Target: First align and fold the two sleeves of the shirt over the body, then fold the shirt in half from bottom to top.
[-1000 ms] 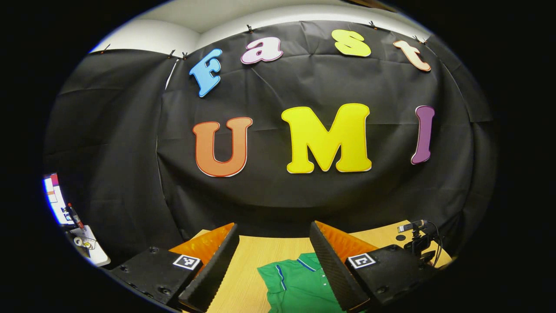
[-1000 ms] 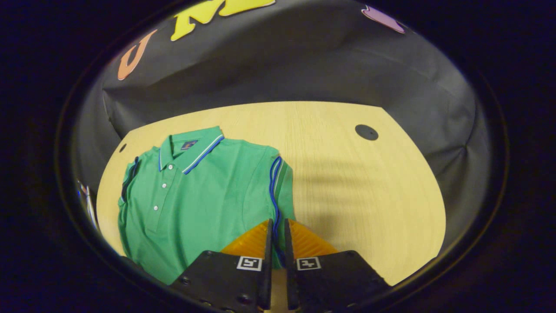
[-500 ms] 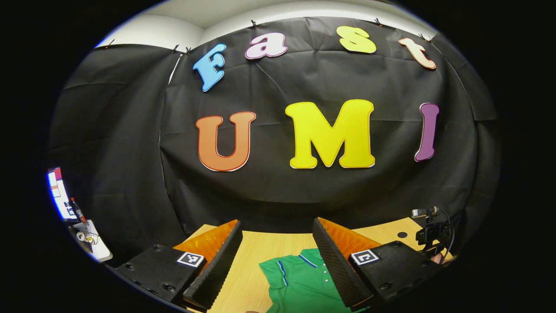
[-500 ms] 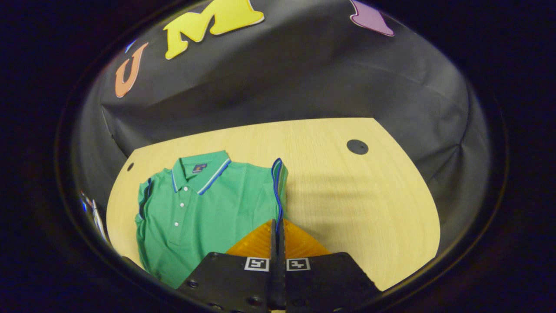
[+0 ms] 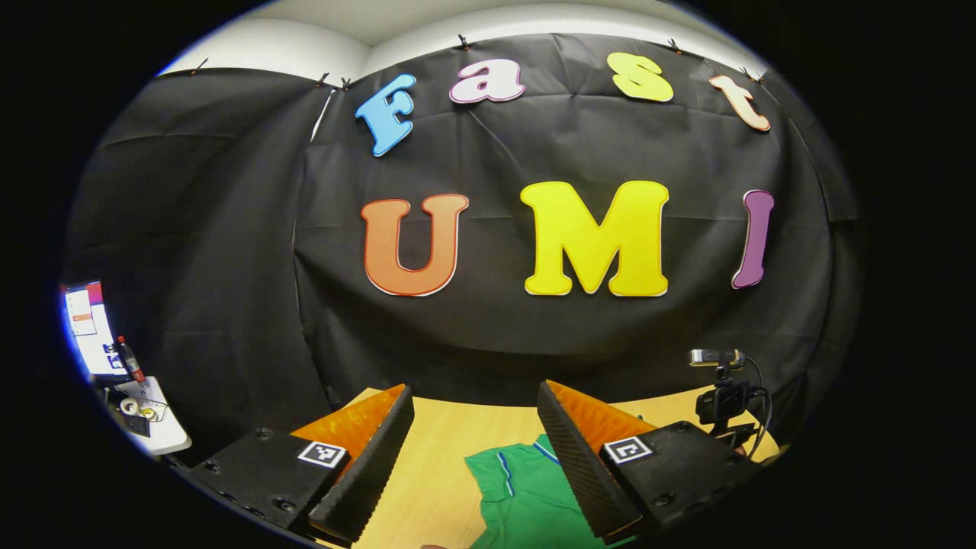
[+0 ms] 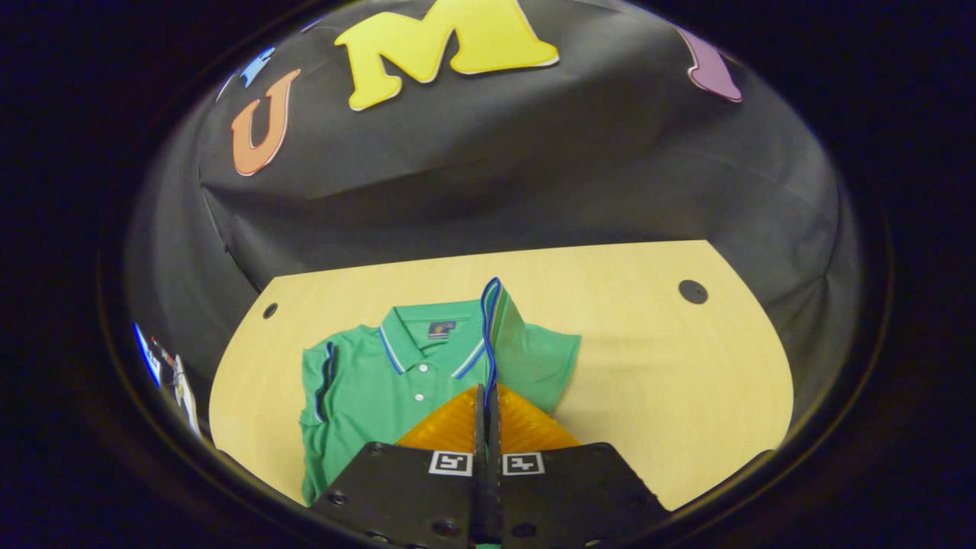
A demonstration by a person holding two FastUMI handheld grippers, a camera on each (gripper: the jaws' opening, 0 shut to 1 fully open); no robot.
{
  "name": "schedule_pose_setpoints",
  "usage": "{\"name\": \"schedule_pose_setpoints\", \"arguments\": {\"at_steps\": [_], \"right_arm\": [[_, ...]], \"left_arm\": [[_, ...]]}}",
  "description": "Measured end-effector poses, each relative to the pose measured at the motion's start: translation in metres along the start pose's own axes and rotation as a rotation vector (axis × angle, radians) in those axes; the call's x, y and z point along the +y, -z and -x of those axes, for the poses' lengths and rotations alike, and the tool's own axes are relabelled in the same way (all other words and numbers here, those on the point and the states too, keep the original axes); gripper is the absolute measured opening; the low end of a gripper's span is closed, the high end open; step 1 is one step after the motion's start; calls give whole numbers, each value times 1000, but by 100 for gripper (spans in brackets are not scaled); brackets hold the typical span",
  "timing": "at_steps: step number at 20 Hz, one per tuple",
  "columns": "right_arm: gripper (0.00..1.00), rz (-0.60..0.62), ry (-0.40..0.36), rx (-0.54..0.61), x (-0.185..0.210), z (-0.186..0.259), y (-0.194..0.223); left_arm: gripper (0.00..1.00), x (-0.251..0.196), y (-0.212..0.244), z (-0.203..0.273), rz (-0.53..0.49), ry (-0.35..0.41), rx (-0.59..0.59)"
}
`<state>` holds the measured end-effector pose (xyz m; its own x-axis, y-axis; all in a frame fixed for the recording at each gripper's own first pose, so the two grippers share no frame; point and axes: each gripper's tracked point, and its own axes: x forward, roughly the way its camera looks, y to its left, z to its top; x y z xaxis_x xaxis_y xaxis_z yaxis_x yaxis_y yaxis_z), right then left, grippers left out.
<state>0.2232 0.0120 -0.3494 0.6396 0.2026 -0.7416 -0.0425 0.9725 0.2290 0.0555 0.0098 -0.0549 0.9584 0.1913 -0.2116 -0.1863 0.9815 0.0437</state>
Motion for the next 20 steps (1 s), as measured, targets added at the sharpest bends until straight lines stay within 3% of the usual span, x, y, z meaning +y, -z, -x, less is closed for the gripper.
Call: {"name": "schedule_pose_setpoints", "arguments": {"at_steps": [4,7,8,9,11,12,13,14,20], "right_arm": [[1,2,19,41,29,-29,16],[2,-14,-10,27,47,-31,16],[25,-16,-23,13,53,-27,14],[29,-14,-32,-4,55,-21,12],[70,5,-29,-39,53,-4,4],[84,10,-27,-59,51,6,-1],[87,9,-27,-81,50,18,-5],[96,13,-24,-100,48,31,-9],[96,52,40,-214,20,120,-22]], "left_arm": [[100,22,2,7,1,-43,11],[100,32,4,11,0,-60,21],[100,33,4,11,3,-59,22],[100,33,4,11,8,-57,22],[100,32,7,11,21,-46,29],[100,31,9,11,21,-37,33],[100,27,12,8,17,-23,36],[100,24,17,4,6,-9,43],[100,-14,75,-27,7,128,163]]}}
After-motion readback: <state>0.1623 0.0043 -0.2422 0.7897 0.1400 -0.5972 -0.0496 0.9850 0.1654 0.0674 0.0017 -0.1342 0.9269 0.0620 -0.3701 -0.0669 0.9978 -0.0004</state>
